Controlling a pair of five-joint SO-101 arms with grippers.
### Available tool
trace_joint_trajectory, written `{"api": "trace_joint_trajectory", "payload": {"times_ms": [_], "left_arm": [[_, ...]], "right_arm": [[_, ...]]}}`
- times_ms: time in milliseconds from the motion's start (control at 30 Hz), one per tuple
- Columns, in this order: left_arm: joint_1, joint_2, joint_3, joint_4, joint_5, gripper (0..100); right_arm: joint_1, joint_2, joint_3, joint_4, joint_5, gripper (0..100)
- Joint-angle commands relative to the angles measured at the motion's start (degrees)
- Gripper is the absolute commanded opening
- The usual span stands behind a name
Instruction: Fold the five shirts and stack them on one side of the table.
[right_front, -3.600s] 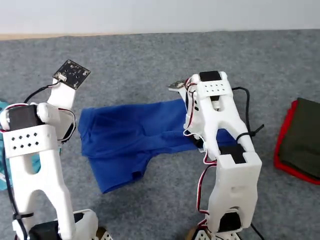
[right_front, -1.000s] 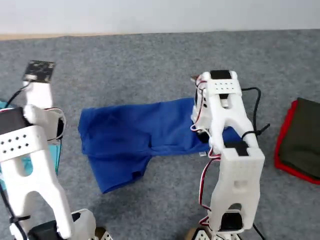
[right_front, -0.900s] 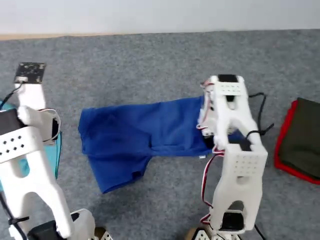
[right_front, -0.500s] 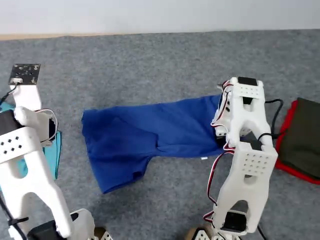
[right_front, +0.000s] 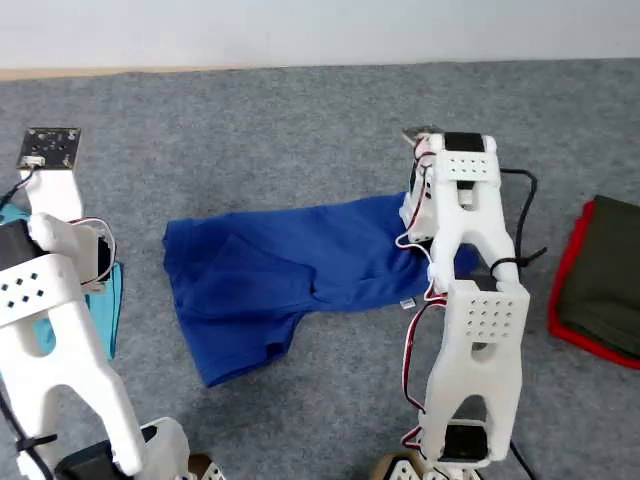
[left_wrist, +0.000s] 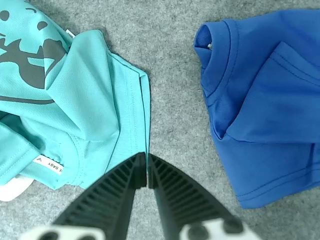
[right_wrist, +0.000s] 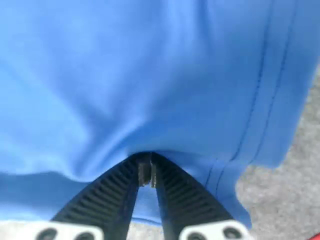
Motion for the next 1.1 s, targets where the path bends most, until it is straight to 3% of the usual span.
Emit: {"api": "trace_joint_trajectory", "payload": {"times_ms": [0,333,600,833,1067], "left_arm": [[-0.26,-2.02,-1.89,0.26,0.35,1],[-0.26,-2.02,-1.98,0.26,0.00,1],[-0.26,-2.02,-6.37,0.35,0.00,1],[-0.26,-2.02,-7.43,0.62,0.00,1],[0.53,-2.02,-7.52,0.62,0.00,1]], "right_arm": [[-0.31,-3.65,-5.71,4.35,0.70,1.0],[6.81,-6.37,-6.33,7.96,0.79,1.1],[11.74,-7.52,3.16,7.52,4.22,1.0],[13.58,-0.66,3.52,6.29,4.31,1.0],[11.12,-9.71,0.26,6.29,4.22,1.0]]}}
